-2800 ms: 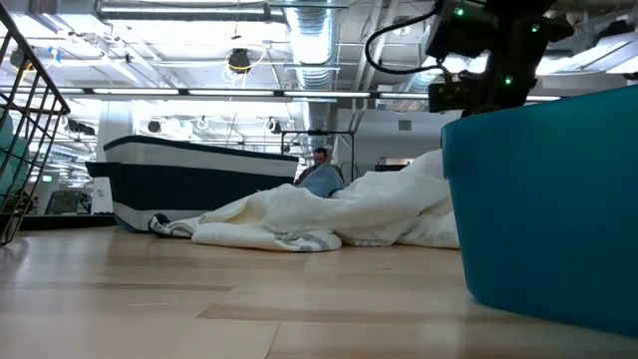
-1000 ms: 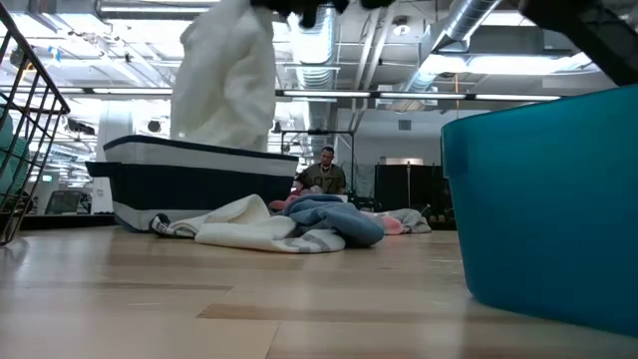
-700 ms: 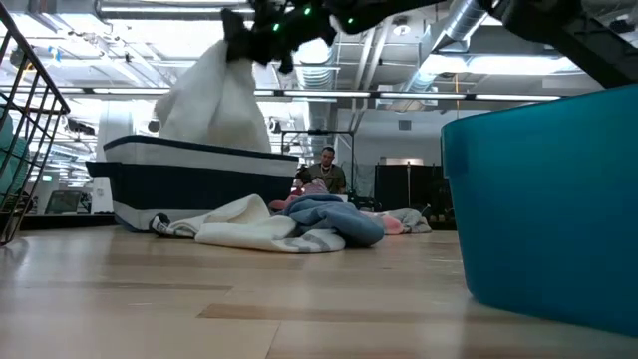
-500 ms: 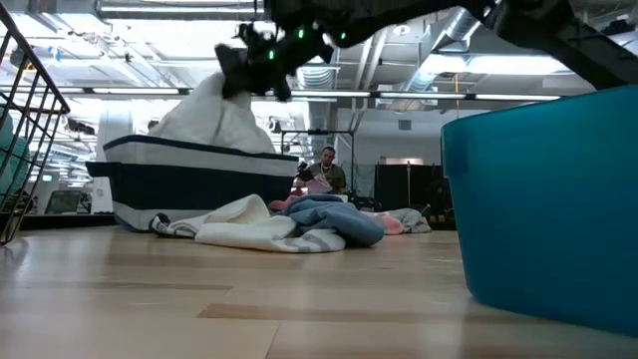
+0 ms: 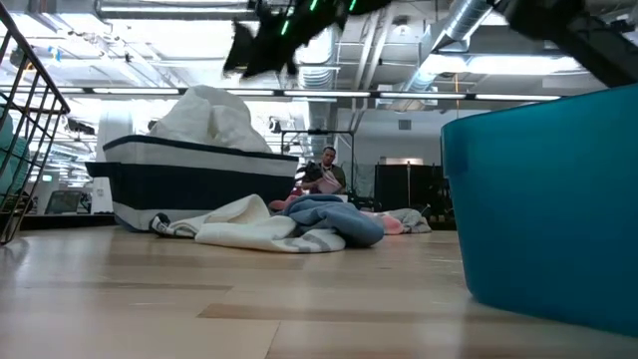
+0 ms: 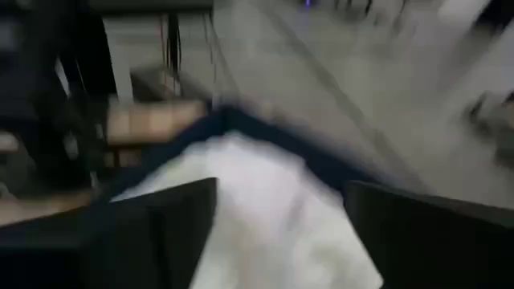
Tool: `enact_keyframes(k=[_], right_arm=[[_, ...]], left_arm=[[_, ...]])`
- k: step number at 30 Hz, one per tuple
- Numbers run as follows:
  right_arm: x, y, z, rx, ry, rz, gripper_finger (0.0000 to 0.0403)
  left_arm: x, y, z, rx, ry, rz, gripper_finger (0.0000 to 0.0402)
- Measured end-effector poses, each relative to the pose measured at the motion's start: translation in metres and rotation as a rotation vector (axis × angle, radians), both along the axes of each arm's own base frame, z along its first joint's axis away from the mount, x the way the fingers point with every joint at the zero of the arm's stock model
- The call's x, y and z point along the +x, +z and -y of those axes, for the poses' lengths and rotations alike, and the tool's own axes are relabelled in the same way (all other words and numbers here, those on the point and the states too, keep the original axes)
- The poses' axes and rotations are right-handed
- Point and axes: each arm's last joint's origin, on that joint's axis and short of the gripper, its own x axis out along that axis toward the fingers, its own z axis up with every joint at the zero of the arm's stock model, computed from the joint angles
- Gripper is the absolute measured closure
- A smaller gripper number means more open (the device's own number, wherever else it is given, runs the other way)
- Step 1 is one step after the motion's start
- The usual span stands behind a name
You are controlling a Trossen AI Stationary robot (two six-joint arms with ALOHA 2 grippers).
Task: Pick & Place Cloths
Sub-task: Put the white shirt into the blue laundry organizer
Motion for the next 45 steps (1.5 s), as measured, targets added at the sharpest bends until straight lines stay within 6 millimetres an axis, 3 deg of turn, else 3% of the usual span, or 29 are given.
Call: enact_keyframes(k=[4, 7, 12, 17, 20, 23, 28, 34, 39, 45], right_arm=[[-0.032, 0.051, -0.013, -0.048, 0.029, 0.0, 0.0066], [-0.064, 0.087, -0.029, -0.052, 0.044, 0.002, 0.0049], [-0.141, 0.163, -0.061, -0.073, 0.075, 0.125, 0.0079], [-0.189, 0.197, -0.084, -0.024, 0.102, 0.221, 0.0125], [-0.217, 0.213, -0.096, 0.006, 0.118, 0.269, 0.0146], [-0.229, 0.216, -0.105, 0.04, 0.14, 0.262, 0.0164], [-0.229, 0.208, -0.117, 0.093, 0.168, 0.2, 0.0194], [-0.214, 0.193, -0.125, 0.108, 0.19, 0.099, 0.0226], [-0.197, 0.173, -0.121, 0.124, 0.143, -0.016, 0.0247], [-0.185, 0.158, -0.115, 0.124, 0.095, -0.109, 0.0251]], left_arm=[[0.02, -0.011, 0.002, 0.109, 0.122, -0.149, 0.0156], [0.042, -0.028, 0.004, 0.191, 0.21, -0.309, 0.0168], [0.089, -0.071, -0.005, 0.24, 0.29, -0.517, 0.0246], [0.122, -0.121, -0.034, 0.194, 0.399, -0.713, 0.0375], [0.126, -0.148, -0.06, 0.11, 0.505, -0.78, 0.0391], [0.117, -0.167, -0.088, -0.017, 0.575, -0.752, 0.0398], [0.097, -0.204, -0.133, -0.266, 0.63, -0.672, 0.0401], [0.086, -0.244, -0.164, -0.455, 0.693, -0.772, 0.0401], [0.086, -0.253, -0.171, -0.517, 0.722, -0.785, 0.0401], [0.085, -0.233, -0.166, -0.534, 0.648, -0.702, 0.0401]])
